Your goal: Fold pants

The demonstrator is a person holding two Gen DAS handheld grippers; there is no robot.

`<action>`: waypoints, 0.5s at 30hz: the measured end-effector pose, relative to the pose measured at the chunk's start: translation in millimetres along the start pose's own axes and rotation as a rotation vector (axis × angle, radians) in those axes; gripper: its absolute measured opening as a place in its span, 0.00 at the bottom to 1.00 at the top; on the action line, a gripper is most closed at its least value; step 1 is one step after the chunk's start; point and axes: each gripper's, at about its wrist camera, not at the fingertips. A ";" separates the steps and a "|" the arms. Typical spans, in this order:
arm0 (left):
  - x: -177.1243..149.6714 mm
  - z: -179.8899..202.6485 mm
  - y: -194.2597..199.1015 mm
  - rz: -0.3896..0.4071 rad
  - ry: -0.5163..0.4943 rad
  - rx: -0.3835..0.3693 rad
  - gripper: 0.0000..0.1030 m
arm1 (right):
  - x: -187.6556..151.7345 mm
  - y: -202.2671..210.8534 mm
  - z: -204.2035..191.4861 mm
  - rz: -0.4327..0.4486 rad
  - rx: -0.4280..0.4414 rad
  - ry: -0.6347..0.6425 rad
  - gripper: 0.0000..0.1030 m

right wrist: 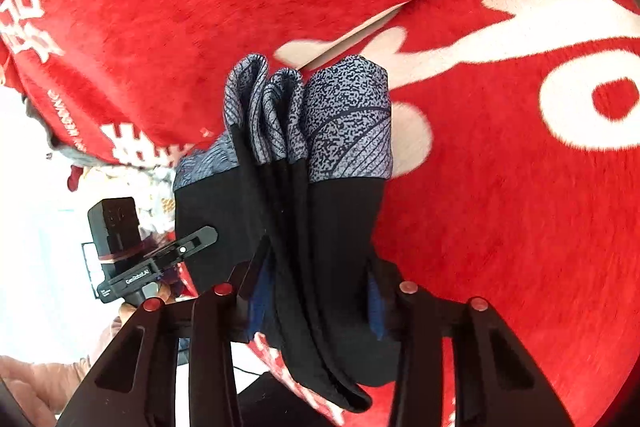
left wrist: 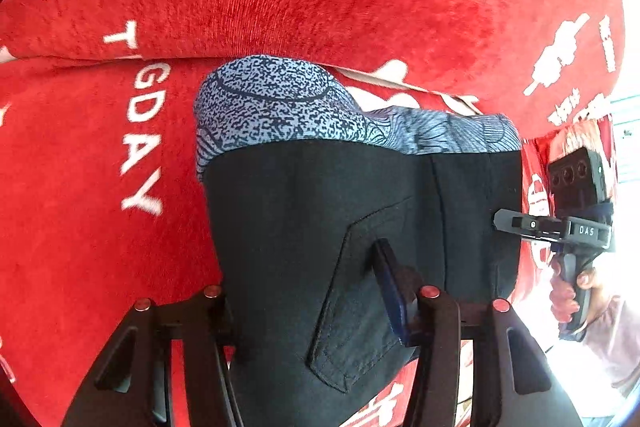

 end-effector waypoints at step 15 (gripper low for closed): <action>-67.4 -92.7 36.8 0.097 0.076 0.247 0.72 | -59.5 -76.9 -54.0 -0.078 -0.037 -0.004 0.44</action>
Point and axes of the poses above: each gripper's, at about its wrist camera, not at the fingertips, and y roughly against the way its jaws point, z to its right, x to its top, and after that the axes turned 14 degrees about y, right-handed
